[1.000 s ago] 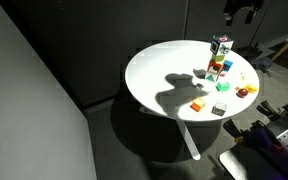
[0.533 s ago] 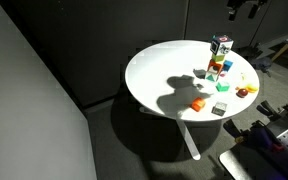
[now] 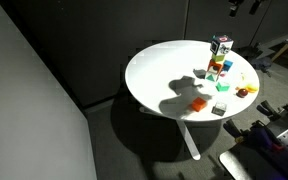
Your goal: Add the black and white toy to the stack
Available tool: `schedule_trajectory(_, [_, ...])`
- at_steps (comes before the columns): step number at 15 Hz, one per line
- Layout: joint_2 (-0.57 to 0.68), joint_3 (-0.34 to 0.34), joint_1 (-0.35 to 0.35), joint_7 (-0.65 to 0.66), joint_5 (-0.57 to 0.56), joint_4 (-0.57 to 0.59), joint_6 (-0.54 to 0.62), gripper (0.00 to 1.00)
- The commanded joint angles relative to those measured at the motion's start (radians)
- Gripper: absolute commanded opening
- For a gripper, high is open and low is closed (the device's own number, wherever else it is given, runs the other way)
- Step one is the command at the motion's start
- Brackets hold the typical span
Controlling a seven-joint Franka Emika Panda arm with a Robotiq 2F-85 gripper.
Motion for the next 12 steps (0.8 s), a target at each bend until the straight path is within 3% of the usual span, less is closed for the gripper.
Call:
schedule_trajectory(1, [-0.004,-0.003,0.003,0.0,-0.003,-0.004,0.005,1.0])
schedule_trajectory(12, [-0.012,-0.002,0.003,0.0,-0.004,-0.013,0.011,1.0])
